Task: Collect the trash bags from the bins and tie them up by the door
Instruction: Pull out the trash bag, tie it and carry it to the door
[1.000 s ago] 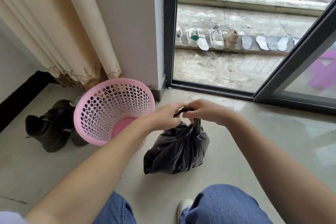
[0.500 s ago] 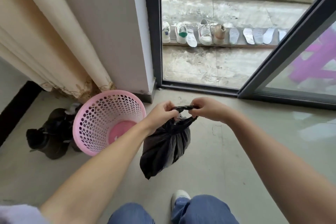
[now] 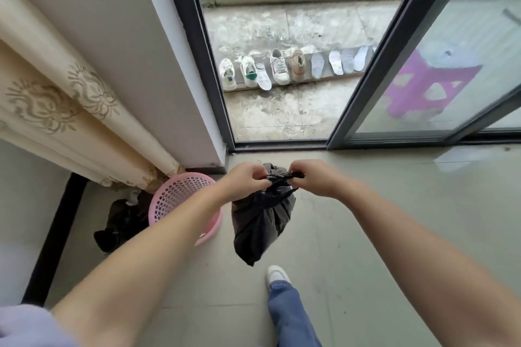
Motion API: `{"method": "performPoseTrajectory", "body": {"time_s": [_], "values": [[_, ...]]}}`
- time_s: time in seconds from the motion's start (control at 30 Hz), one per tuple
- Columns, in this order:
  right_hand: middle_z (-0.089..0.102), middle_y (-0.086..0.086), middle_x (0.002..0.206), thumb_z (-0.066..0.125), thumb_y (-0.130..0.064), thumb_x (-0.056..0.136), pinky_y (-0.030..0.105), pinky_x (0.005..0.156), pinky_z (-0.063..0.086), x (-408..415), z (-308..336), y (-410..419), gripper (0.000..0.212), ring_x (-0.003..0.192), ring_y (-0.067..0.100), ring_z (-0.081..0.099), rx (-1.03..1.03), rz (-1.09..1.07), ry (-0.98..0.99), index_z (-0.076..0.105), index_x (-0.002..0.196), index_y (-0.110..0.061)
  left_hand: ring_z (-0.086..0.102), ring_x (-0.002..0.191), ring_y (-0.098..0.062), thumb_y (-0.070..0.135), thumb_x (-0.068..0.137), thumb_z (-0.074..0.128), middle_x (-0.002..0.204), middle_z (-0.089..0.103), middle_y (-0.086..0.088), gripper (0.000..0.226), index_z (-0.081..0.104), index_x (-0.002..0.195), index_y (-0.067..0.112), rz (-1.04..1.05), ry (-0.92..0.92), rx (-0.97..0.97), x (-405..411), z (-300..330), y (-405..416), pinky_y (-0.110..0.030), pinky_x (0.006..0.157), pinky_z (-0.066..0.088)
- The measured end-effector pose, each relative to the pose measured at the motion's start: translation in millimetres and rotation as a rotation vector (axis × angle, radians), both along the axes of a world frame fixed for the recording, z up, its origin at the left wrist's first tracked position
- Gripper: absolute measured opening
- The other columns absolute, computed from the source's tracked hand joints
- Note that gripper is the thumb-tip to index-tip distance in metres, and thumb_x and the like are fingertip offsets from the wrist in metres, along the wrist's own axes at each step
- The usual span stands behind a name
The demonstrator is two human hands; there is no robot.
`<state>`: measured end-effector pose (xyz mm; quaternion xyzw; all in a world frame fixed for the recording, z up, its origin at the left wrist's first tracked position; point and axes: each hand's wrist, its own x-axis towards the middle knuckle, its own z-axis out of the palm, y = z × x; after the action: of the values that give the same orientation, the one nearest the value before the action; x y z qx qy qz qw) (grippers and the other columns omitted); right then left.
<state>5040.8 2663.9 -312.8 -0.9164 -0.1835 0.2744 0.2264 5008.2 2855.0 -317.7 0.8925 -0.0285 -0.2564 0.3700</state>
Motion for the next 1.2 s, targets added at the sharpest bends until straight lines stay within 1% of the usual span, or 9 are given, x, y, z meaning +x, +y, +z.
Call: {"method": "performPoseTrajectory", "body": {"time_s": [0.17,0.3,0.47,0.57,0.63,0.77,0.9,1.07,1.2], "values": [[0.065,0.008,0.089,0.058,-0.02,0.087,0.033,0.07,0.041,-52,74,-41,0.014,0.082,0.023,0.055,-0.017,-0.101,-0.046,0.064,0.092,-0.008,0.049,0.063,-0.012,0.036,0.089,0.059,0.067,0.055,0.008,0.025,0.052,0.067,0.026,-0.192,-0.069,0.064,-22,73,-37,-0.026,0.06,0.036],[0.065,0.013,0.098,0.057,-0.018,0.088,0.036,0.076,0.044,-116,119,-82,0.018,0.092,0.029,0.058,-0.019,-0.237,-0.071,0.064,0.098,-0.005,0.047,0.061,-0.009,0.035,0.092,0.055,0.068,0.055,0.007,0.023,0.054,0.072,0.025,-0.358,-0.115,0.089,-53,121,-82,-0.024,0.055,0.034],[0.058,0.007,0.086,0.054,-0.017,0.09,0.027,0.067,0.032,-197,168,-146,0.015,0.082,0.023,0.05,-0.069,-0.415,-0.084,0.062,0.097,-0.006,0.047,0.063,-0.013,0.031,0.093,0.054,0.069,0.053,0.004,0.02,0.06,0.084,0.014,-0.595,-0.181,0.115,-93,171,-158,-0.023,0.053,0.032],[0.056,0.004,0.086,0.053,-0.017,0.09,0.028,0.064,0.032,-247,194,-191,0.015,0.081,0.02,0.048,-0.092,-0.543,-0.084,0.063,0.096,-0.007,0.051,0.067,-0.016,0.035,0.092,0.055,0.073,0.057,0.001,0.021,0.058,0.08,0.018,-0.734,-0.192,0.115,-115,190,-216,-0.027,0.057,0.037],[0.054,0.002,0.08,0.053,-0.017,0.09,0.027,0.058,0.033,-283,206,-222,0.01,0.079,0.02,0.047,-0.105,-0.628,-0.076,0.061,0.089,-0.01,0.049,0.064,-0.015,0.033,0.093,0.055,0.069,0.053,0.003,0.02,0.056,0.08,0.018,-0.841,-0.193,0.114,-138,202,-259,-0.025,0.053,0.035],[0.059,0.007,0.084,0.054,-0.017,0.087,0.028,0.066,0.037,-365,216,-286,0.018,0.079,0.021,0.052,-0.131,-0.82,-0.069,0.066,0.093,-0.004,0.047,0.065,-0.017,0.031,0.092,0.055,0.063,0.049,0.005,0.019,0.056,0.078,0.017,-1.042,-0.25,0.135,-196,215,-348,-0.025,0.051,0.032],[0.058,0.005,0.082,0.055,-0.021,0.087,0.032,0.069,0.04,-460,217,-349,0.014,0.08,0.023,0.053,-0.143,-0.993,-0.075,0.064,0.088,-0.009,0.046,0.063,-0.014,0.031,0.092,0.054,0.065,0.051,0.005,0.018,0.061,0.084,0.017,-1.25,-0.322,0.159,-269,226,-435,-0.022,0.049,0.031],[0.055,0.003,0.083,0.054,-0.021,0.089,0.029,0.067,0.037,-578,226,-428,0.009,0.08,0.022,0.051,-0.159,-1.172,-0.081,0.058,0.087,-0.013,0.053,0.081,-0.021,0.024,0.093,0.053,0.101,0.067,-0.012,0.023,0.065,0.1,0.006,-1.439,-0.374,0.098,-372,237,-542,-0.027,0.071,0.041],[0.058,0.002,0.078,0.053,-0.018,0.088,0.031,0.067,0.039,-680,236,-493,0.013,0.077,0.023,0.054,-0.153,-1.288,-0.061,0.062,0.087,-0.009,0.052,0.085,-0.021,0.03,0.092,0.056,0.095,0.061,-0.007,0.027,0.064,0.1,0.006,-1.591,-0.405,0.062,-461,239,-632,-0.027,0.072,0.04]]}}
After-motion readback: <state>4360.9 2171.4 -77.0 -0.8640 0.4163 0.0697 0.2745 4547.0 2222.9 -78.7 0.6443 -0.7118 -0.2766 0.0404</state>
